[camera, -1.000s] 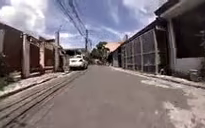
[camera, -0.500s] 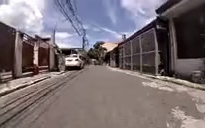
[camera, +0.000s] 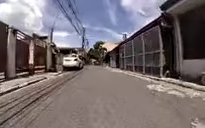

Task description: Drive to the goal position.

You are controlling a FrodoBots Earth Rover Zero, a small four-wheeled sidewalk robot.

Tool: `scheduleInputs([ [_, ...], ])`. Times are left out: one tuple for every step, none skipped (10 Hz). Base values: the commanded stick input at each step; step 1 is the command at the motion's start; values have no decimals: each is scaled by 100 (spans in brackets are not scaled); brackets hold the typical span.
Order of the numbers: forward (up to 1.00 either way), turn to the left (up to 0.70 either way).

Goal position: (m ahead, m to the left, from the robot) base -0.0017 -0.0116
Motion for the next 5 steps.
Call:
scheduleInputs([
  [85,0],
  [85,0],
  [85,0],
  [76,0],
  [54,0],
])
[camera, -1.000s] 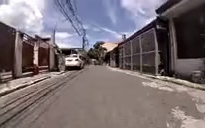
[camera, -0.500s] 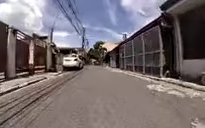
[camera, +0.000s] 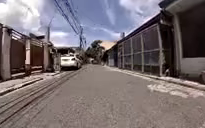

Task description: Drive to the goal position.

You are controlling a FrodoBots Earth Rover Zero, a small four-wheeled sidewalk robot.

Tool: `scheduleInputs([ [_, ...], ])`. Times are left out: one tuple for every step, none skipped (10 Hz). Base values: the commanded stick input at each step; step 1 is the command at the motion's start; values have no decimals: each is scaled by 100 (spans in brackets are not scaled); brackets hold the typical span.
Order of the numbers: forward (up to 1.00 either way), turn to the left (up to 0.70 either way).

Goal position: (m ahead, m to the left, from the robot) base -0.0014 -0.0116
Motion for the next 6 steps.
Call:
scheduleInputs([
  [31,0],
  [9,0],
  [0,0],
  [0,0],
  [0,0],
  [0,0],
])
